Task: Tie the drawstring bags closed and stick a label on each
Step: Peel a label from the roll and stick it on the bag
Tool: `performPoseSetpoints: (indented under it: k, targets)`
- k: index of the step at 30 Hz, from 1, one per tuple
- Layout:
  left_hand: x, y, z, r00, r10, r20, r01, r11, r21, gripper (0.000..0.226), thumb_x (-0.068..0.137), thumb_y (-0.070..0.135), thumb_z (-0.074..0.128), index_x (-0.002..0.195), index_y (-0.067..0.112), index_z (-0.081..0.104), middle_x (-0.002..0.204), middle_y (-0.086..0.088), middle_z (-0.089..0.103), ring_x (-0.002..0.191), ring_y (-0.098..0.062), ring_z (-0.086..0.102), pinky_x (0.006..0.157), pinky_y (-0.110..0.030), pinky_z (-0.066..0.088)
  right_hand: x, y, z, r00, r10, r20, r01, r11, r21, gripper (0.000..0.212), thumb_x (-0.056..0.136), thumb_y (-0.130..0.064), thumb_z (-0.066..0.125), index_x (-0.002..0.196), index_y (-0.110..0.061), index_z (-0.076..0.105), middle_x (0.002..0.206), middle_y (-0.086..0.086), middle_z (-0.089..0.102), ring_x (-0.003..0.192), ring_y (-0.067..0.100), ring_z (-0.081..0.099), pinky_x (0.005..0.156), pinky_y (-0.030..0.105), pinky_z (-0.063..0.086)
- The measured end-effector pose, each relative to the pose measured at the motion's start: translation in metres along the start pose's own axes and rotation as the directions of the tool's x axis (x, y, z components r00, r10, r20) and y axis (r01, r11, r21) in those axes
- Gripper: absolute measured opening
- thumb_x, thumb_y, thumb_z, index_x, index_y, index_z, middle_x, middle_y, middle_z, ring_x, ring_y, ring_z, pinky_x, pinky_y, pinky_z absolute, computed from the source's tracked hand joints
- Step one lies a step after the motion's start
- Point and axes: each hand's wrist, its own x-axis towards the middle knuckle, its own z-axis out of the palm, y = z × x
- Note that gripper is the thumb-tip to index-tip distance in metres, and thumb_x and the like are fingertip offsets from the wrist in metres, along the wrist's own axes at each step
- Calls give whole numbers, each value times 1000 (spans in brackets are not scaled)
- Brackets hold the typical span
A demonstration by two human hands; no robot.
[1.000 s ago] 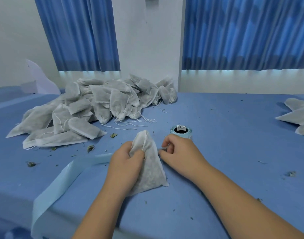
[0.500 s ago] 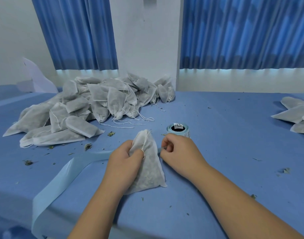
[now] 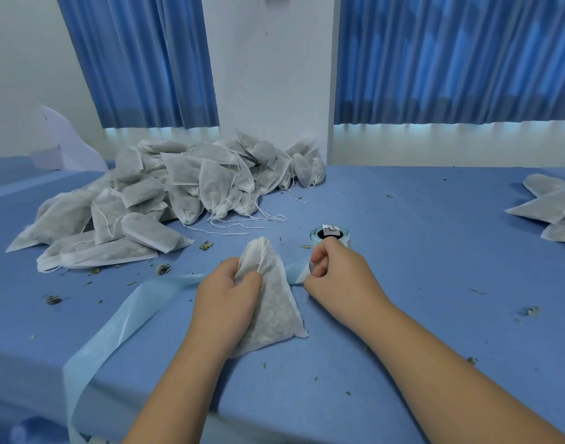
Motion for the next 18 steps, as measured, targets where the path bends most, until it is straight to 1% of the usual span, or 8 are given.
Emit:
performPoseSetpoints:
  k: [3,5,7,9,12,15,18]
  targets:
    - [0,-2,0,1000,10,-5,-10,1000,0,15,85,16,54,72,9,49,54,12,41,45,-5,35,49,-25,31,-1,0,-1,1000,27,-10,-27,1000,-6,23,77,-10,59,80,-30,48,76,-7,64,77,11,59,70,30,49]
    - [0,-2,-1,1000,12,1,-12,1000,-19,18,85,15,54,68,15,48,49,15,40,43,-4,34,42,-17,30,-1,-1,-1,999,32,-3,-32,999,3,22,77,-12,61,82,-30,51,74,-8,63,76,9,58,72,29,49]
    - [1,-2,-1,1000,12,-1,-12,1000,-27,21,85,15,54,65,17,47,47,16,40,42,-3,36,39,-14,30,0,-1,-1,999,39,11,-39,999,9,21,77,-13,63,89,-28,55,73,-10,60,73,6,54,67,24,46]
    - [1,-2,0,1000,11,-5,-11,1000,-23,21,84,15,54,65,17,46,47,16,38,42,-4,36,39,-13,30,0,0,-2,999,44,25,-45,999,9,23,78,-14,63,96,-28,58,72,-12,57,70,4,51,60,20,40]
    - [2,-4,0,1000,5,-8,-6,1000,-26,20,84,15,54,66,17,46,47,15,39,43,-4,36,39,-13,30,0,2,-3,997,57,51,-58,998,15,24,79,-15,61,99,-28,58,70,-13,52,66,3,48,55,18,33]
    - [2,-4,0,1000,-2,-8,2,1000,-15,17,84,16,54,68,17,49,49,14,40,43,-4,36,39,-16,29,-1,4,-5,995,66,75,-67,998,11,23,80,-17,58,100,-29,57,70,-13,48,64,3,45,54,19,29]
    - [2,-4,0,1000,10,-9,-10,1000,-4,18,84,16,54,67,17,49,47,16,41,44,-3,38,41,-15,31,-2,7,-9,992,56,112,-52,998,-37,23,82,-19,56,102,-30,56,70,-13,44,65,3,45,55,19,29]
